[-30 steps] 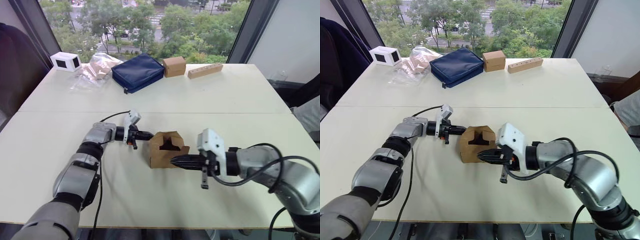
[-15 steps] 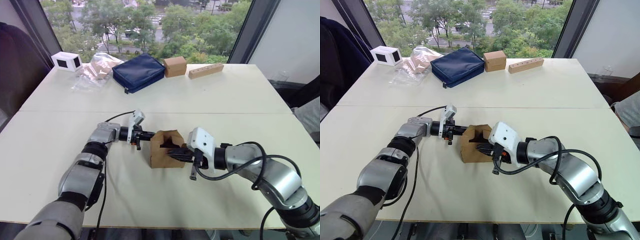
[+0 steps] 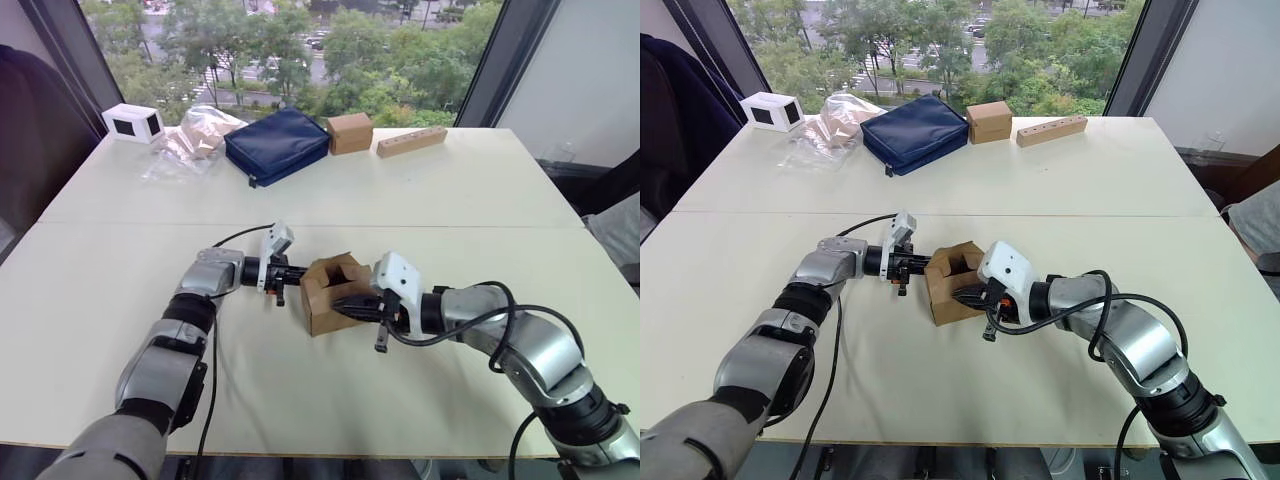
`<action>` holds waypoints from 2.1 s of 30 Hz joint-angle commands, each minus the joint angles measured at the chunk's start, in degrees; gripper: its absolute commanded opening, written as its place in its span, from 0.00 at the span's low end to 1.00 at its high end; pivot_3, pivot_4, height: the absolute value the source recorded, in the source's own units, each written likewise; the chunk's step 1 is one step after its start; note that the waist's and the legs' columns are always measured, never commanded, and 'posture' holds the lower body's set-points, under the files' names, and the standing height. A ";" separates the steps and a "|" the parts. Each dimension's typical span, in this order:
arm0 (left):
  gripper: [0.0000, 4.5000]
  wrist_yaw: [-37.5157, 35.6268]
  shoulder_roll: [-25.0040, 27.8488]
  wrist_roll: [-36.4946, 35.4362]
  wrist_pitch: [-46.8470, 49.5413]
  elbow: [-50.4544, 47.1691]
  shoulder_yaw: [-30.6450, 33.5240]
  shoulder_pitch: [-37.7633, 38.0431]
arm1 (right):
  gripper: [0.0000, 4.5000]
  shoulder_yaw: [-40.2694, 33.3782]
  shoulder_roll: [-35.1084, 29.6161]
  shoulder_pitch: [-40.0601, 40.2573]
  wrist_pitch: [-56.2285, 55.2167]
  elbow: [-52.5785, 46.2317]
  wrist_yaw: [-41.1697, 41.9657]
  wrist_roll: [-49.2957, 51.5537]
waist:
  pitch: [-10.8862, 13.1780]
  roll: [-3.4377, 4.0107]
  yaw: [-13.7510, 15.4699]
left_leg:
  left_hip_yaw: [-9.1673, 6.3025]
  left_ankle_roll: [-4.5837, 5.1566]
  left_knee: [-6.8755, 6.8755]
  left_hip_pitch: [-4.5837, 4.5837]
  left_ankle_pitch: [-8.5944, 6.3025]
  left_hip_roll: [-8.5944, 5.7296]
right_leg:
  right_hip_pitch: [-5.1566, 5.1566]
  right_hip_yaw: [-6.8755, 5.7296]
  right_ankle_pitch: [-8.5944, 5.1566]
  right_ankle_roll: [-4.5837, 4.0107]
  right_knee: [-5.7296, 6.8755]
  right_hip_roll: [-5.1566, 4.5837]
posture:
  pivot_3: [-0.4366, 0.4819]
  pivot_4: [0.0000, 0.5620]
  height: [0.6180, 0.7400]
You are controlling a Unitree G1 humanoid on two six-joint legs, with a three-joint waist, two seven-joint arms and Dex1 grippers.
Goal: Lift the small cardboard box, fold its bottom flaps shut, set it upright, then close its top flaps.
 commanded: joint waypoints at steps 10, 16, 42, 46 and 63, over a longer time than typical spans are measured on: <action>0.02 -0.21 -1.33 -2.28 3.67 -6.73 0.24 1.07 | 0.00 -1.48 2.72 -1.58 1.53 -0.51 1.19 2.91 | 0.00 0.00 0.11 | 0.00 0.00 0.01 0.00 0.00 -0.01 | 0.01 0.01 0.00 0.00 0.01 -0.01 | 0.48 0.27 1.00; 0.02 -1.41 -3.24 -0.89 2.13 -3.36 -1.15 -0.57 | 0.00 -2.94 2.50 -1.07 4.25 -2.25 0.52 5.16 | 0.00 0.00 0.15 | 0.00 0.00 0.01 0.00 0.00 -0.01 | 0.01 0.01 0.00 0.00 0.01 -0.01 | 0.48 0.27 1.00; 0.02 3.60 17.89 -15.80 25.19 -54.99 6.20 19.39 | 0.00 -4.87 1.47 -0.54 2.89 2.96 0.40 4.21 | -0.01 0.01 -0.90 | 0.00 -0.02 -0.04 0.05 0.00 0.08 | 0.02 0.08 0.00 0.00 0.02 -0.08 | 0.48 0.27 1.00; 0.02 8.30 17.07 -18.11 28.53 -61.36 5.57 22.16 | 0.00 -4.92 1.66 -1.15 2.55 3.83 0.67 4.25 | -0.01 0.01 -0.21 | 0.00 -0.03 -0.02 0.23 0.01 0.04 | 0.25 0.08 0.00 -0.01 -0.02 -0.15 | 0.48 0.27 1.00; 0.02 14.70 12.63 -12.80 19.34 -58.58 -5.09 24.58 | 0.00 -11.52 1.16 -4.78 4.00 0.16 1.97 10.90 | -0.01 0.02 -0.17 | 0.01 -0.02 -0.05 0.23 0.01 0.05 | 0.21 0.08 0.00 -0.01 -0.02 -0.07 | 0.48 0.27 1.00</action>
